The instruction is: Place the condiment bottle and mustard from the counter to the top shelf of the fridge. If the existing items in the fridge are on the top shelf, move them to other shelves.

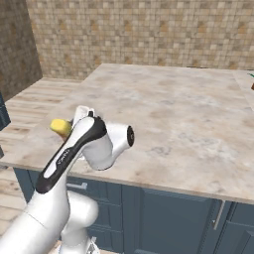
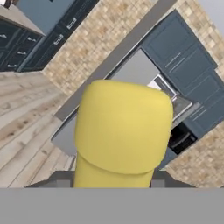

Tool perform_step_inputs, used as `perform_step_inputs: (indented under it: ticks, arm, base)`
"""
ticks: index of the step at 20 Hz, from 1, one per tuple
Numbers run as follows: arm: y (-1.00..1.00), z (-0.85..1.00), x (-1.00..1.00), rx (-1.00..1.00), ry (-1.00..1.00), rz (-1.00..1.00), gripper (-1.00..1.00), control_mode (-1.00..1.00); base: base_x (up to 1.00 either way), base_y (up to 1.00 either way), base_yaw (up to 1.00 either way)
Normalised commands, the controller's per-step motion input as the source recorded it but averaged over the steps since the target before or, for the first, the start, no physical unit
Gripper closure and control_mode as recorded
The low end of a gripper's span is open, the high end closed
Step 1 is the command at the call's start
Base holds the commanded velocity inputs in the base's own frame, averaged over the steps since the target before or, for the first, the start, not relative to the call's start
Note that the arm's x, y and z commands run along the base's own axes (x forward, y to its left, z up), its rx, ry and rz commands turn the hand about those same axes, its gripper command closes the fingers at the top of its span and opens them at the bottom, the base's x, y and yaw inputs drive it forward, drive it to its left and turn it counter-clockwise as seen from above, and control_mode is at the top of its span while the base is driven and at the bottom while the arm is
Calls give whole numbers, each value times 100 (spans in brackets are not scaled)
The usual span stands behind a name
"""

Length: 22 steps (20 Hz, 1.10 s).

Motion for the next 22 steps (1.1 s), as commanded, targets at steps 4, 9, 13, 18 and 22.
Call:
perform_step_inputs:
  ticks: [4, 9, 13, 18, 22]
  arm:
    - [9, 89, -87, -1, -7, -5, 100, -100]
    - [0, 58, -98, 4, 2, -12, 100, -100]
    - [0, 39, -99, 7, 10, -15, 100, -100]
    - [0, 7, -65, 0, 8, -15, 100, -100]
    - [2, 0, -14, 1, 0, -5, 100, -100]
  base:
    - [0, 0, 0]
    - [0, 0, 0]
    - [0, 0, 0]
    - [0, 0, 0]
    - [0, 0, 0]
